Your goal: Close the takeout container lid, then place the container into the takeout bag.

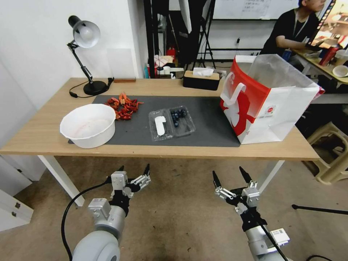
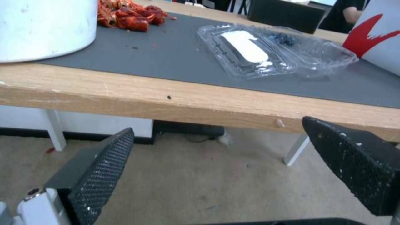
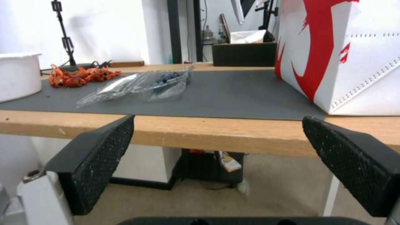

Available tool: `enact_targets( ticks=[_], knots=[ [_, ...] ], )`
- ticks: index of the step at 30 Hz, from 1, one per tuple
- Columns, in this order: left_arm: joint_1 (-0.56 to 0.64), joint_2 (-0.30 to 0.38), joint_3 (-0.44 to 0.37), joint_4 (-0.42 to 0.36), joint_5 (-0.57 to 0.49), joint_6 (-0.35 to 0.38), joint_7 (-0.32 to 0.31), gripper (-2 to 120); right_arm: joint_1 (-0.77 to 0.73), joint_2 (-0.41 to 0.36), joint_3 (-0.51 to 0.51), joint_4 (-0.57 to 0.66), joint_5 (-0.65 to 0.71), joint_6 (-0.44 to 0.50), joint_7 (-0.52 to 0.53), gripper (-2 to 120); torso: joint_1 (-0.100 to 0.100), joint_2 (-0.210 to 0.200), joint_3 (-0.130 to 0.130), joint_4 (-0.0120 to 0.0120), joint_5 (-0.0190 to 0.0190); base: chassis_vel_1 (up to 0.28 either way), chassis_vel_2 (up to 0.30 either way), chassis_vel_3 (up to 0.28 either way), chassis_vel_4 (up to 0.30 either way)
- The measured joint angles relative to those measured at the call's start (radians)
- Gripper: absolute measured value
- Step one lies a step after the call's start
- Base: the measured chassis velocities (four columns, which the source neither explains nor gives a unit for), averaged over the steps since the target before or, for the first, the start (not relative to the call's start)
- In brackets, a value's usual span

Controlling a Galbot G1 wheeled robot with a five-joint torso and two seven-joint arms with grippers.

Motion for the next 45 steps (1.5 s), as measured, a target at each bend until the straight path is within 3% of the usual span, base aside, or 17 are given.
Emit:
enact_targets(
  ticks=[6,9,11,12,13,17,18,21,34,45],
  knots=[
    [-0.027,0.012,0.021,-0.012,-0.111,-0.006,-0.016,100,0.006,-0.003,-0.002,0.002,0.003,-0.01,0.005,100,0.0,0.0,0.0,0.0001,0.0,0.0,0.0,0.0,0.0],
    [-0.116,0.029,0.061,-0.024,-0.305,-0.002,-0.1,100,0.011,-0.008,-0.002,0.009,0.006,-0.023,0.011,100,0.0,0.0,0.0,-0.0003,0.0,0.0,0.0,0.0,0.0],
    [-0.137,0.033,0.068,-0.027,-0.362,-0.002,-0.119,100,0.012,-0.01,-0.003,0.009,0.008,-0.026,0.012,100,0.0,0.0,0.0,-0.0004,-0.0002,0.0,0.0,0.0,0.0],
    [-0.175,0.04,0.078,-0.037,-0.472,-0.007,-0.157,100,0.022,-0.017,-0.01,0.008,0.014,-0.035,0.014,100,0.0,0.0,0.0,-0.0007,-0.0001,0.0,0.0,0.0,0.0],
    [-0.175,0.04,0.078,-0.037,-0.472,-0.007,-0.157,100,0.022,-0.017,-0.01,0.008,0.014,-0.035,0.014,100,0.0,0.0,0.0,-0.0007,-0.0001,0.0,0.0,0.0,0.0],
    [-0.242,0.036,0.112,-0.054,-0.674,-0.056,-0.259,100,0.075,-0.045,-0.042,-0.012,0.03,-0.057,0.017,100,0.0,0.0,0.0,0.0005,0.0002,0.0,0.0,0.0,0.0],
    [-0.242,0.036,0.112,-0.054,-0.674,-0.056,-0.259,100,0.075,-0.045,-0.042,-0.012,0.03,-0.057,0.017,100,0.0,0.0,0.0,0.0005,0.0002,0.0,0.0,0.0,0.0],
    [-0.328,0.018,0.171,-0.022,-0.803,-0.08,-0.345,100,0.082,-0.051,-0.046,-0.015,0.037,-0.064,0.017,100,0.0,0.0,0.0,-0.0001,-0.0001,0.0,0.0,0.0,0.0],
    [-0.607,-0.054,0.342,0.185,-0.872,-0.182,-0.421,100,0.049,-0.023,-0.035,-0.014,0.005,-0.062,0.012,100,0.0,0.0,0.0,-0.0002,0.0001,0.0,0.0,0.0,0.0],
    [-0.678,-0.091,0.383,0.259,-0.879,-0.183,-0.44,100,0.052,-0.019,-0.035,-0.028,-0.004,-0.059,0.013,100,0.0,0.0,0.0,0.0,0.0001,0.0,0.0,0.0,0.0]
  ],
)
